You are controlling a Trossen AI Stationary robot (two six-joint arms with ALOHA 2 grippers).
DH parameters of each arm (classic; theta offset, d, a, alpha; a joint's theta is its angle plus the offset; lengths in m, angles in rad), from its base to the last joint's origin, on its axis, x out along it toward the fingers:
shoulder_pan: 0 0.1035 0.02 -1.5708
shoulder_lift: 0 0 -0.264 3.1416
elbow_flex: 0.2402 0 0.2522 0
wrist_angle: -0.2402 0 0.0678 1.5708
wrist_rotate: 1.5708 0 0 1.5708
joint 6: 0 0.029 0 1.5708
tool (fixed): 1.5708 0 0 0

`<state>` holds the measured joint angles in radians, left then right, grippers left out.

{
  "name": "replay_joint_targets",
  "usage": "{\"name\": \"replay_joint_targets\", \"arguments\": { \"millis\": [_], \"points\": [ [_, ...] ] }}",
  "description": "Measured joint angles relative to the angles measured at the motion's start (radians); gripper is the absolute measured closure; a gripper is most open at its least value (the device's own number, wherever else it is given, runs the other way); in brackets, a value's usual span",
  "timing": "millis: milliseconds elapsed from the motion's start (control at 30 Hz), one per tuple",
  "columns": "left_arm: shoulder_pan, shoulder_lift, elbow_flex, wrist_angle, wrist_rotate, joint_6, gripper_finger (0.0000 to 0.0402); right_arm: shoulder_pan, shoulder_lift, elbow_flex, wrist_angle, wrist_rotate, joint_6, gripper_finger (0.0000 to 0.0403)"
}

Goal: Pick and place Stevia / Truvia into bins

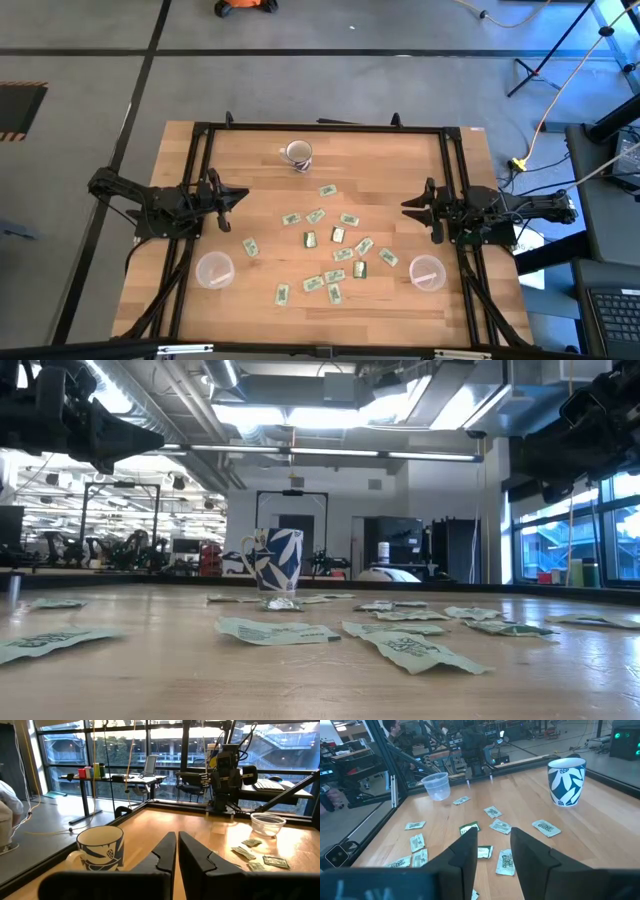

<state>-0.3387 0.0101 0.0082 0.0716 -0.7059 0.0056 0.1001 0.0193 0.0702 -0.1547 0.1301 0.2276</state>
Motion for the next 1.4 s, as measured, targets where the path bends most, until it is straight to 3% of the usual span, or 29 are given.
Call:
{"name": "replay_joint_targets", "arguments": {
  "millis": [500,667,1200,1400],
  "points": [
    [0.0,0.0,0.0,0.026,0.0,0.0,0.0386,0.0,0.0,0.0,0.024,0.029,0.025,0.0283],
    [0.0,0.0,0.0,0.026,0.0,-0.001,0.0386,0.0,0.022,0.0,0.031,0.123,-0.055,0.0283],
    [0.0,0.0,0.0,0.03,0.0,-0.001,0.0386,0.0,0.187,0.0,0.09,0.122,-0.284,0.0283],
    [0.0,0.0,0.0,0.03,0.0,-0.001,0.0386,0.0,0.215,0.0,0.076,0.121,-0.3,0.0283]
  ]
}}
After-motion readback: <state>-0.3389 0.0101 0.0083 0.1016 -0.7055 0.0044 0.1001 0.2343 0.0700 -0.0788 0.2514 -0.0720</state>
